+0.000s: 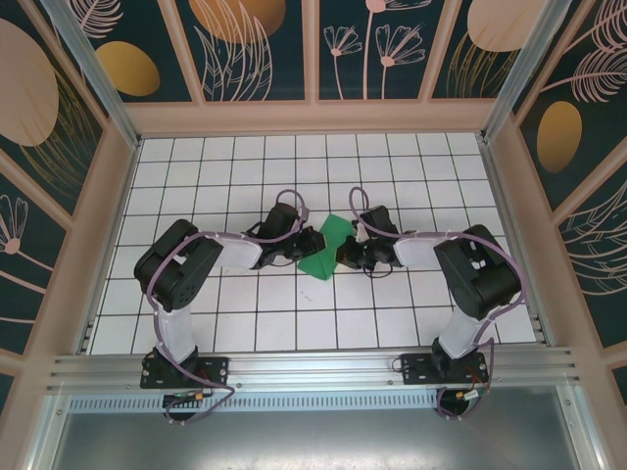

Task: Fold a paper plane with a square sheet of paper (pick it up from the middle)
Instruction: Fold the triangle a second time at the center of the table.

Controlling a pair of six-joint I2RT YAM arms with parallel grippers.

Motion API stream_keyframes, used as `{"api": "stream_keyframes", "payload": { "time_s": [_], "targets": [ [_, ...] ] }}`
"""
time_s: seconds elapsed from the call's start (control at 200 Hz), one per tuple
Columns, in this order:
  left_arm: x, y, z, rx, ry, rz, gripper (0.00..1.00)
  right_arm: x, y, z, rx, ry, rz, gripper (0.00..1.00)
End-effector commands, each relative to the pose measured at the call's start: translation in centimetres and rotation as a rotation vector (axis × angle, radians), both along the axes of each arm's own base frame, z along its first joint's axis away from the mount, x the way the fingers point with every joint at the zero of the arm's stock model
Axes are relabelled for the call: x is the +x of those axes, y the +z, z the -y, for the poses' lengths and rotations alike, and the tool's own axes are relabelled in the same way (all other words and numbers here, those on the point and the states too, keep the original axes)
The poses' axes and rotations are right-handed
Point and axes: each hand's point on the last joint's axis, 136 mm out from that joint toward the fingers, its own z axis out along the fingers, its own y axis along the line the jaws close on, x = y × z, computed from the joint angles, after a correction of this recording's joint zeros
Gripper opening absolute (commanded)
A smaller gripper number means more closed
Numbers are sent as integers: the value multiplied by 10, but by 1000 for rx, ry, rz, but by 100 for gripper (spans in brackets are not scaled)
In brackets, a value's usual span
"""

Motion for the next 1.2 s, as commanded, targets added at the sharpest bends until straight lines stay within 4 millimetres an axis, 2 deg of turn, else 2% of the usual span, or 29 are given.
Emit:
{"api": "stream_keyframes", "payload": {
  "time_s": [0.0, 0.095, 0.245, 0.275, 0.425, 0.645, 0.796, 0.871, 1.196],
  "targets": [
    [0, -9, -1, 38, 2, -11, 14, -1, -11, 5, -61, -1, -16, 5],
    [0, -16, -3, 63, 3, -21, 14, -2, -1, 0, -38, 19, 3, 5],
    [-3, -29, -7, 81, 11, -45, 13, -1, 30, -11, 26, 48, 53, 6],
    [-4, -30, -8, 84, 14, -47, 13, -8, 35, -19, 43, 76, 54, 6],
    [-5, -31, -8, 88, 9, -45, 13, -21, 45, -33, 87, 106, 54, 6],
    [-5, -27, -7, 75, 9, -41, 13, -26, 30, -34, 59, 101, 23, 7],
    [-5, -27, -7, 71, 9, -39, 13, -34, 34, -45, 126, 149, 11, 9],
    [-6, -27, -6, 65, 5, -41, 13, -37, 31, -49, 105, 168, 11, 9],
    [-6, -26, -7, 65, 4, -38, 13, -45, -9, -36, 17, 135, -48, 9]
  ]
}}
